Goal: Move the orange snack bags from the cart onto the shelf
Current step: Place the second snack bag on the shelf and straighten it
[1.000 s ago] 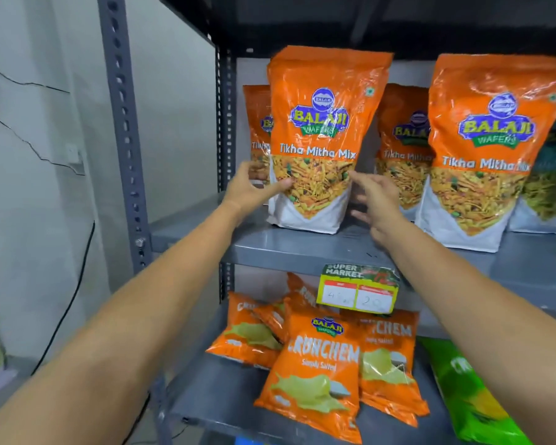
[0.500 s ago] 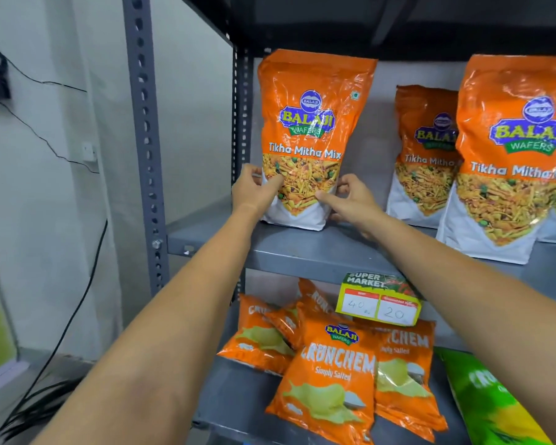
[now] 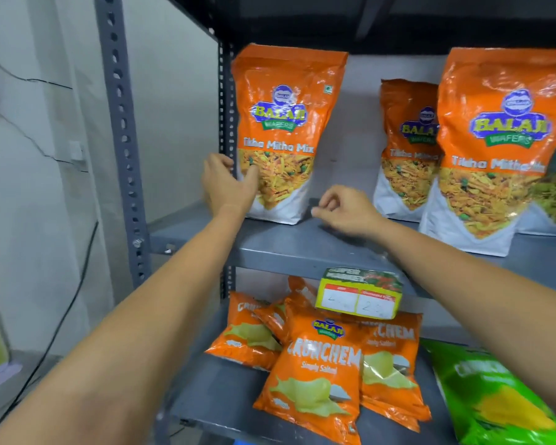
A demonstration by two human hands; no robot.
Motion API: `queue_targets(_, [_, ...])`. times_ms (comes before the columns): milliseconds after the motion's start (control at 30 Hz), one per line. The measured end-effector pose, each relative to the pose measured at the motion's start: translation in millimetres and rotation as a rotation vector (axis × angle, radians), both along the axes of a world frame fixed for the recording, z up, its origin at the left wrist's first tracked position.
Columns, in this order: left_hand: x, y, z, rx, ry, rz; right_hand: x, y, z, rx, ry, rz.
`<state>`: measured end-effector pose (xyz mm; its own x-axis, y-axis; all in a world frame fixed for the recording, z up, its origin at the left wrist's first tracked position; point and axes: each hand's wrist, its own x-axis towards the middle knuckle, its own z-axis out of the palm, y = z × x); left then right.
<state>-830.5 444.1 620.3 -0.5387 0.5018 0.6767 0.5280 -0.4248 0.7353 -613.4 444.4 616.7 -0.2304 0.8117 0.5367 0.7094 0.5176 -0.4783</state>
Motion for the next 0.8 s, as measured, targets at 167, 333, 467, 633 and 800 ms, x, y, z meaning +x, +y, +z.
queue_targets(167, [65.6,-27.2,-7.3,0.104,0.752,-0.112,101.8,-72.4,-11.3,0.192,-0.329,-0.054])
queue_targets(333, [176.4,-33.4,-4.1,-0.054,0.727,-0.513,164.7,-83.3,-7.4,0.503,0.095,-0.592])
queue_targets(467, [236.4,-26.2,2.7,-0.326,0.41,-0.792,192.5,-70.3,-6.5,0.165,0.645,-0.699])
queue_targets(633, [241.3,-12.1,-9.9,-0.298,0.329,-0.834,196.7,-52.9,-11.8,0.003,0.622,-0.435])
queue_targets(800, [222.5,-4.5,-10.0,-0.305,0.163,-0.702,194.2,-49.6,-15.7,-0.067,0.381,-0.277])
